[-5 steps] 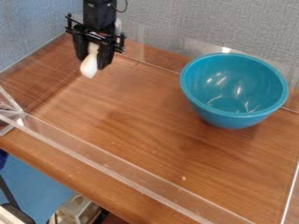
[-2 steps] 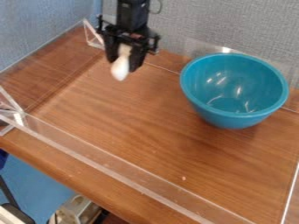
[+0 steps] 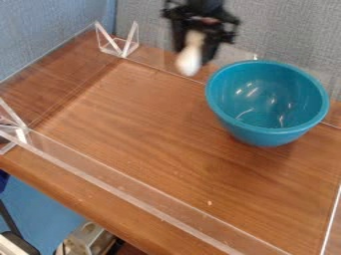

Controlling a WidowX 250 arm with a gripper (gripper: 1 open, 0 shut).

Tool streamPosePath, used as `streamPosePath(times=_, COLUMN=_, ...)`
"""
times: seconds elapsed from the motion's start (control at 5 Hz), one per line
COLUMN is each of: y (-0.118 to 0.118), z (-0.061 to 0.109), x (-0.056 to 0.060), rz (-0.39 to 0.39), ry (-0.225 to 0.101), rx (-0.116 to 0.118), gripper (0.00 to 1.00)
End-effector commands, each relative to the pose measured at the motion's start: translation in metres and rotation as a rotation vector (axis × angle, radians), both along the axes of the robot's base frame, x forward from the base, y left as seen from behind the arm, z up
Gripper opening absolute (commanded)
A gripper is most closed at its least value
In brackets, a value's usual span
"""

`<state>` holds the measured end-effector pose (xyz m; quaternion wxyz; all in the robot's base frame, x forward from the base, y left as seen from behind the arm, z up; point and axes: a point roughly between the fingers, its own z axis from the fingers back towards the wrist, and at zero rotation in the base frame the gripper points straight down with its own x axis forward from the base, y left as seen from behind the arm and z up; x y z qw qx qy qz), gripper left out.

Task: Put the mushroom in the blue bowl

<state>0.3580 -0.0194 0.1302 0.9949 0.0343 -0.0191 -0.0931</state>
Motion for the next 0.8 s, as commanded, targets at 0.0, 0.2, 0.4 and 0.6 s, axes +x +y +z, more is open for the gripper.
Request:
streamPosePath(times=0.0, y=-0.044, z=0.000, x=0.013, rz=-0.077, ry=-0.042, rx=-0.015, gripper=0.00)
streamPosePath(times=0.2, y=-0.041, z=-0.010, x=0.017, rz=-0.074, ry=-0.019, rx=-0.015, gripper=0.00)
streamPosePath(times=0.4, y=-0.021, z=-0.014, x=0.016, rz=-0.049, ry=0.003, rx=-0.015, gripper=0.00)
streamPosePath(times=0.6, y=-0.016, z=-0.025, x=0.014, rz=-0.014, ry=0.024, rx=-0.016, gripper=0.00)
